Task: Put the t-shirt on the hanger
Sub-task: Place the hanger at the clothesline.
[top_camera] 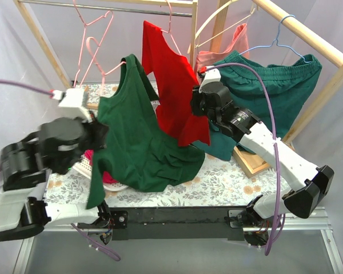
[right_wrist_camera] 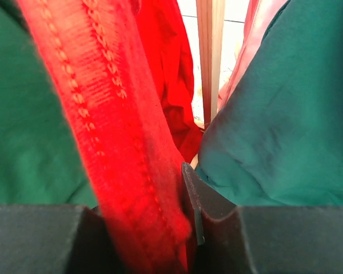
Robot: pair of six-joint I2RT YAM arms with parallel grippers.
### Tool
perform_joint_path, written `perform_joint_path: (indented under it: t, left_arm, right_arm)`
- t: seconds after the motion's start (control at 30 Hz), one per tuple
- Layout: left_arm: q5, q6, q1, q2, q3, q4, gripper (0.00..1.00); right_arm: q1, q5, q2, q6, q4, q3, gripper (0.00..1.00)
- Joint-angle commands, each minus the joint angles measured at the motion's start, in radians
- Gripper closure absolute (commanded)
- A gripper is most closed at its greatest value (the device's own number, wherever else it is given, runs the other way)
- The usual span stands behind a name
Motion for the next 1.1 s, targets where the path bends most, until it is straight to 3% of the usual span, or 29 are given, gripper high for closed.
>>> perform_joint_path:
  t: [0.0,0.23,0.33,0.4,0.83,1.07]
  left_arm:
    - [-0.165,-0.041,0.002,0.102,-0.009,0.072,1.0]
    - [-0.244,-0.104,0.016,0.315,0.052,0.081,1.0]
    - [-0.139,-0.067,0.108,0.372,0.082,0.142,1.0]
    - [-0.062,-0.034,0.18,0.383,0.066,0.211,1.0]
    - [0.101,0.164,0.4,0.308,-0.062,0.569,1.0]
    - [0.157,0.289,0.47,0.323,-0.003,0.629,1.0]
  right_arm:
    - [-0.005,-0.005,-0.043,0.011,0.012,-0.015,0.7]
    - [-0.005,-0.014,-0.063,0.015,0.009,-0.035,0.7]
    - [-0.005,-0.024,-0.071,0.021,0.005,-0.039,0.7]
    - [-0.005,-0.025,-0.074,0.026,0.005,-0.048,0.7]
    - [-0.005,-0.028,-0.096,0.02,-0.005,-0.061,0.7]
    - [-0.007,-0.041,-0.093,0.012,-0.009,-0.058,0.7]
